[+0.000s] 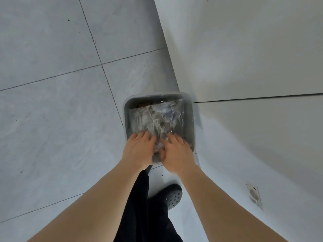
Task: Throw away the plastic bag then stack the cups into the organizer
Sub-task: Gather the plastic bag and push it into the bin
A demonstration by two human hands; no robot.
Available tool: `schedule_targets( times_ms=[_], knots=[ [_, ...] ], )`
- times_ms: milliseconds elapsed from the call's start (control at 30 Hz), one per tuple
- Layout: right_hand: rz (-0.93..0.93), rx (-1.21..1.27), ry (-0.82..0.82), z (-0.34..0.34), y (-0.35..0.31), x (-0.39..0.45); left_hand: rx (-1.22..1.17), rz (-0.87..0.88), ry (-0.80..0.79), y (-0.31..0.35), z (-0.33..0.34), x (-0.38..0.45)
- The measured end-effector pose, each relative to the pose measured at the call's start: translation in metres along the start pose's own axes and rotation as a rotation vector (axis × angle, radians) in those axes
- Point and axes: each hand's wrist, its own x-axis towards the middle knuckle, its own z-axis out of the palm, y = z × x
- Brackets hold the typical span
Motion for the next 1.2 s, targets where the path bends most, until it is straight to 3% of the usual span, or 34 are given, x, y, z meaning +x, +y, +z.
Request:
schedule_targets(
  times_ms=[100,333,500,900,1200],
  knots=[
    [0.028,-0.039,-0.068,0.006,0.003,0.011,0.025,0.018,-0.019,-0.002,0.004,0.007],
    [0.053,-0.026,0.0,-0.006,-0.002,0.004,0.061,0.09,0.12,-0.001,-0.009,0.012],
    [0.11,-0.011,0.044,-0.036,-0.005,-0.024,0.055,0.029,0.137,-0.004,-0.037,-0.014],
    [0.119,0.094,0.134,-0.175,-0.062,-0.147,0.006,-0.067,0.139,0.015,-0.195,-0.13],
    [0.115,0.157,0.261,-0.286,-0.092,-0.272,0.035,-0.013,0.237,0.053,-0.326,-0.234]
  ],
)
